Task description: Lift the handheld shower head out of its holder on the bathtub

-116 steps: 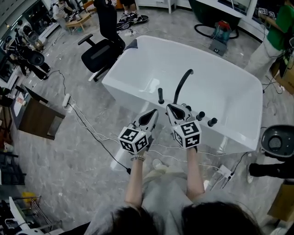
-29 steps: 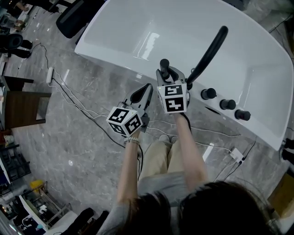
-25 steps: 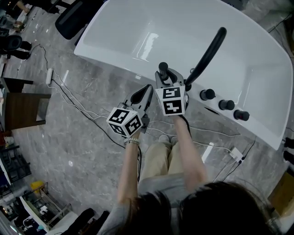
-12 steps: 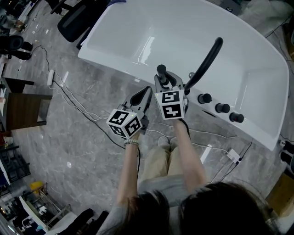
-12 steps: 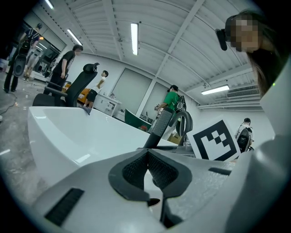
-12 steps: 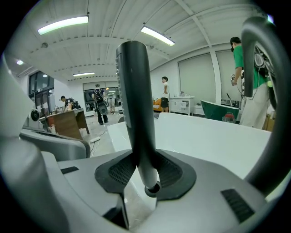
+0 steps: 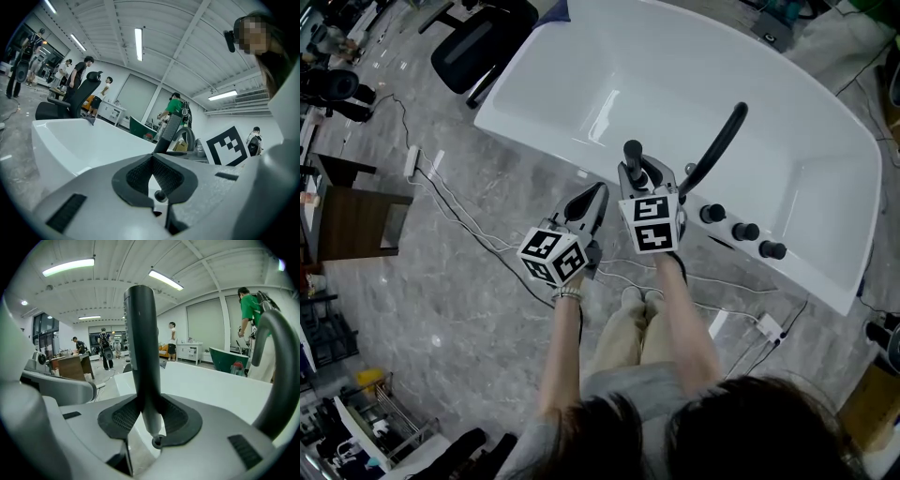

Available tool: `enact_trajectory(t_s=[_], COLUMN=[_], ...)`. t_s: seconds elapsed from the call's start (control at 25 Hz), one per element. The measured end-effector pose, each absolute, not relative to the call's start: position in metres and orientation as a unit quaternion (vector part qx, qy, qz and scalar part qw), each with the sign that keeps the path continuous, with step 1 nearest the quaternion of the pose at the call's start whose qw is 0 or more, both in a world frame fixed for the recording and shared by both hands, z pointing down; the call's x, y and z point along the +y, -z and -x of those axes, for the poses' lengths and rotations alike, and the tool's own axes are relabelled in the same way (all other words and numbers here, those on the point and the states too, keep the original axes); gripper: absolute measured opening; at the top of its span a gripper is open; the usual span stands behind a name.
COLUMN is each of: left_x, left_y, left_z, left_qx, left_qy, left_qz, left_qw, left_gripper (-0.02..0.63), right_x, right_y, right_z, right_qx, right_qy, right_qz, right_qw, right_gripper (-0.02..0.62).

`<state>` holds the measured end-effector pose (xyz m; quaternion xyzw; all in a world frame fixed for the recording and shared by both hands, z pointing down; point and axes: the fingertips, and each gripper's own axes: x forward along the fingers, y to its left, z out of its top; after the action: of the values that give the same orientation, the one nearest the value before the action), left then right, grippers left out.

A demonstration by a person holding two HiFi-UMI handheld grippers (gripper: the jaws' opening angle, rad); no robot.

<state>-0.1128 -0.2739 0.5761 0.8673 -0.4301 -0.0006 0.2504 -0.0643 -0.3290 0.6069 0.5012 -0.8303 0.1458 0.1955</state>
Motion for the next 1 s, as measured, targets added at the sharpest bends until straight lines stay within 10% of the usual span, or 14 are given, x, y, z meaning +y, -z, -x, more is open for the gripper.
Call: enact_trajectory(t_s=[1.0], left_x=[-0.249], left_y=[-0.471], left_z=[0.134], left_qx=[-0.461], left_qy=[0.047], left_qz=[-0.86], left_qw=[0.213], left_gripper=[0.005], right_x=[-0.299], right_y=[-0.486], right_z=[0.088], right_qx=[-0.868], right_qy=[-0.098], right_qz=[-0.457], right_qw=[0.167], right_gripper=[0.133])
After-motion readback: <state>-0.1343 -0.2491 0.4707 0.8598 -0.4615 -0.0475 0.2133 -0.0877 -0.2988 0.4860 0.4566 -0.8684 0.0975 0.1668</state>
